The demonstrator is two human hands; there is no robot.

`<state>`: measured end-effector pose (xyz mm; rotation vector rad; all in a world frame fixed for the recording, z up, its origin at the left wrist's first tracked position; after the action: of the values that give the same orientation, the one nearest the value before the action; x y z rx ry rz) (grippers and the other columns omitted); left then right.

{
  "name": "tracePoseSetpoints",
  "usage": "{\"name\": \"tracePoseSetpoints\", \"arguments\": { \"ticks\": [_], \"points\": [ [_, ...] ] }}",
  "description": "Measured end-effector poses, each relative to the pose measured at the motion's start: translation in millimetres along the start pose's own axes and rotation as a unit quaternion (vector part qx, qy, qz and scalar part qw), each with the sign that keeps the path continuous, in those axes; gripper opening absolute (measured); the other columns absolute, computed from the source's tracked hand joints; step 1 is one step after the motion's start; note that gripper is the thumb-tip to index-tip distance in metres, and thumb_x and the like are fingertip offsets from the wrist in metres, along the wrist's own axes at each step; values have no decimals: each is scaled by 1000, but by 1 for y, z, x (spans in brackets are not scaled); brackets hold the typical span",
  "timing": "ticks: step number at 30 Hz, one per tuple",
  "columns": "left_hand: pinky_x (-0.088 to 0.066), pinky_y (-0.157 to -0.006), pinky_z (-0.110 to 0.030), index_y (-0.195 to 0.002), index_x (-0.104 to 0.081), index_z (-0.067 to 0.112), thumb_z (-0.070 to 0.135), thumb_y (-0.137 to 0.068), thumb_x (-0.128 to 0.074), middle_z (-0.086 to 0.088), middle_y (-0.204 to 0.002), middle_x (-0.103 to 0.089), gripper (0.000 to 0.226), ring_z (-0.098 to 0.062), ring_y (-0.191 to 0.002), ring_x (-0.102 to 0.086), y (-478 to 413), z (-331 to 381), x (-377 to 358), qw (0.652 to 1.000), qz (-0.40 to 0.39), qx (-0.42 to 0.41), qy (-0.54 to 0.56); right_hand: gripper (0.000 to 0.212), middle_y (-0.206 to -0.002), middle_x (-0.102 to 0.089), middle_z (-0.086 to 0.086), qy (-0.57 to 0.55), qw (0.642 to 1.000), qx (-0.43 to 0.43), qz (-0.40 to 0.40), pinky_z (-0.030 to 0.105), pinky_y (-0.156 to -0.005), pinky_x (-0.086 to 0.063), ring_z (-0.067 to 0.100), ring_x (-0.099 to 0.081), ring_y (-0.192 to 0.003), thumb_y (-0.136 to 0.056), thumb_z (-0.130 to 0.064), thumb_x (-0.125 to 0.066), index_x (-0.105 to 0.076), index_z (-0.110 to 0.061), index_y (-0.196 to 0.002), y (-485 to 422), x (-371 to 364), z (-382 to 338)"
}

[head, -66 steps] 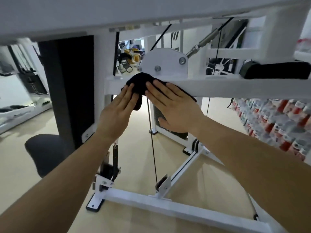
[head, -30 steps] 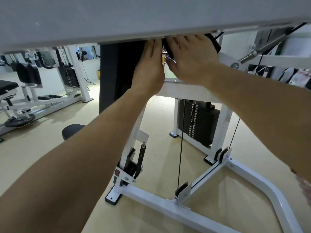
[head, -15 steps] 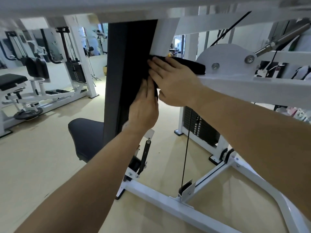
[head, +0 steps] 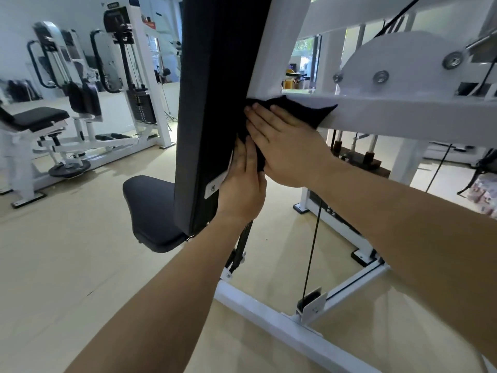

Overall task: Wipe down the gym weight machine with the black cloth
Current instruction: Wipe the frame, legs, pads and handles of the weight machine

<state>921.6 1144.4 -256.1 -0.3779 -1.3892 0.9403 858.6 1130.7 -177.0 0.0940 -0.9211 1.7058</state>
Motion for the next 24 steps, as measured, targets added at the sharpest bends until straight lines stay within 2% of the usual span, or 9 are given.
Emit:
{"name": "tracePoseSetpoints", "arguments": {
  "ticks": [2,4,7,9,12,15,17,21,24],
  "points": [
    [-50,-99,-30,-156,-15,1,29,-102,-32,-23,-162,-17,64,-29,-147,-30,11,-6,-7,1000,-3,-9,-9,68,-162,-26,16,-25,1000,8,-13,42,-125,-10,29,-19,-152,-93,-31,-33,-31,-2,-154,4,-13,-13],
    [-54,-88,-30,-153,-24,-2,26,-100,-46,-23,-157,-31,64,-29,-136,-48,20,-13,-8,1000,2,-1,-2,72,-164,-20,15,-44,999,9,-29,42,-125,-11,28,-14,-154,-89,-30,-29,-27,-3,-155,8,-26,-22],
    [-57,-77,-31,-153,-26,-2,21,-95,-55,-22,-156,-35,69,-30,-127,-56,30,-19,-8,1000,-2,-9,-22,74,-165,-19,13,-52,998,11,-37,43,-124,-12,27,-15,-154,-86,-29,-22,-27,-5,-156,12,-34,-32],
    [-56,-83,-35,-152,-26,-3,16,-94,-56,-24,-155,-34,68,-33,-129,-54,28,-20,-6,1000,3,-13,-15,75,-163,-24,15,-58,998,13,-28,43,-125,-12,28,-19,-153,-86,-30,-14,-30,-3,-154,10,-30,-33],
    [-48,-99,-40,-151,-27,-6,11,-94,-53,-27,-154,-34,66,-36,-134,-48,22,-14,5,1000,13,-15,7,75,-161,-27,18,-55,998,5,-6,43,-125,-11,30,-22,-152,-86,-30,-13,-33,-1,-153,7,-21,-25],
    [-48,-99,-38,-157,-13,2,14,-98,-48,-20,-162,-20,70,-32,-143,-38,21,-14,-2,999,5,3,45,74,-163,-23,18,-55,999,-3,2,43,-125,-11,30,-17,-153,-88,-31,-16,-29,0,-154,7,-22,-23],
    [-50,-95,-35,-158,-7,6,16,-99,-46,-16,-165,-15,72,-29,-145,-34,28,-20,-12,998,6,20,61,71,-164,-20,18,-57,998,-5,-1,43,-125,-11,30,-15,-153,-91,-33,-25,-28,0,-154,8,-30,-32],
    [-47,-100,-40,-158,-8,6,28,-99,-41,-16,-165,-15,71,-31,-146,-32,48,-38,-41,997,-12,45,62,72,-165,-18,17,-57,998,6,-14,42,-125,-8,29,-13,-154,-91,-33,-32,-25,-2,-156,14,-52,-61],
    [-49,-103,-42,-157,-14,1,27,-98,-45,-20,-163,-19,71,-32,-147,-30,71,-52,-65,997,-23,54,52,69,-165,-18,14,-63,998,20,-21,42,-126,-7,27,-12,-154,-94,-32,-35,-25,-4,-156,21,-71,-84]
  ]
}}
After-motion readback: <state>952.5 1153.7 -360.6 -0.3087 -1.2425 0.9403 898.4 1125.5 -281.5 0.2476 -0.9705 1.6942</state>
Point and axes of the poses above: each hand's wrist, its own y-axis away from the middle knuckle, its own x-axis out of the back of the hand, z = x × y, the point moved 10 cm from there along -y, towards the middle knuckle
